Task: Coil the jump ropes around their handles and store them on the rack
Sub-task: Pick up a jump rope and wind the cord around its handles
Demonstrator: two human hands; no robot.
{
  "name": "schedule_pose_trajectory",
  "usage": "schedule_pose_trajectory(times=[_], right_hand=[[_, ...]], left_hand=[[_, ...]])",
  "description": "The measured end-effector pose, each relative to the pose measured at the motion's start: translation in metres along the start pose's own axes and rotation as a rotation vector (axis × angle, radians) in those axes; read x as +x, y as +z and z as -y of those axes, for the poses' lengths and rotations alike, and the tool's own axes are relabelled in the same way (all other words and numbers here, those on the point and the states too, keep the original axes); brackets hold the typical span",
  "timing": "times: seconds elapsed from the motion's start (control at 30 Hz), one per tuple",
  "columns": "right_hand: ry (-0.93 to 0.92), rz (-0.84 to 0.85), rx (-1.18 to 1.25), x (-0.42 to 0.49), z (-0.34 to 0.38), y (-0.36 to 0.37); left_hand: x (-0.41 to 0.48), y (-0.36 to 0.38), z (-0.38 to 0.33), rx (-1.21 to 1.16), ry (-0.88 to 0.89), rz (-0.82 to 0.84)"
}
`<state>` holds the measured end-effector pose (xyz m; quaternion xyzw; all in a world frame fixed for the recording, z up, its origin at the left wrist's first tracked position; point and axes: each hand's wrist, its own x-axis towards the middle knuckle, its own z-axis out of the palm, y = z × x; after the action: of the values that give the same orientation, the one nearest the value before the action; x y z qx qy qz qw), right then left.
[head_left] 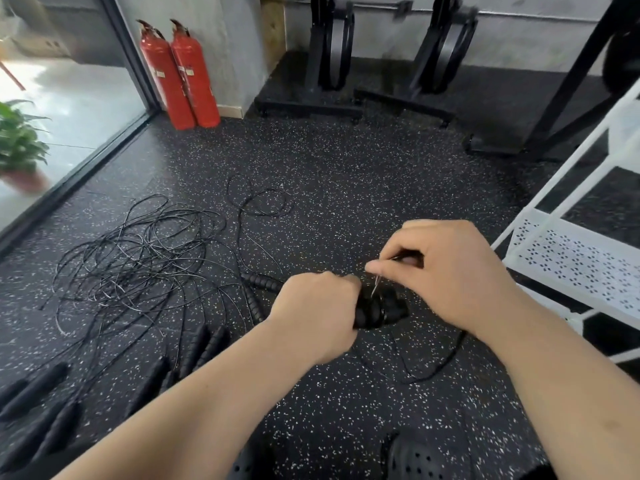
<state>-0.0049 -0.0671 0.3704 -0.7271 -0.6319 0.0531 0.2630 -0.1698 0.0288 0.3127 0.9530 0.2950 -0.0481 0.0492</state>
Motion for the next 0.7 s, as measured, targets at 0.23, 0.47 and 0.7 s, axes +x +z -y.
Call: schedule_pose_trajectory(times=[0.23,0.47,0.7], right_hand=[[0.220,0.158,0.224,-0.002,-0.027,-0.008],[0.274,0.204,0.537,0.000,-0.024,-0.005],[0.464,0.221,0.489,0.010,-0.016,0.043]], left_hand=[[-0.006,-0.021,0.007,0.010,0.273,-0.215],[-0.022,-0.039,0.004,-0.253,0.236,-0.189],[-0.029,-0.050,0.025,-0.833,0.038,0.186]])
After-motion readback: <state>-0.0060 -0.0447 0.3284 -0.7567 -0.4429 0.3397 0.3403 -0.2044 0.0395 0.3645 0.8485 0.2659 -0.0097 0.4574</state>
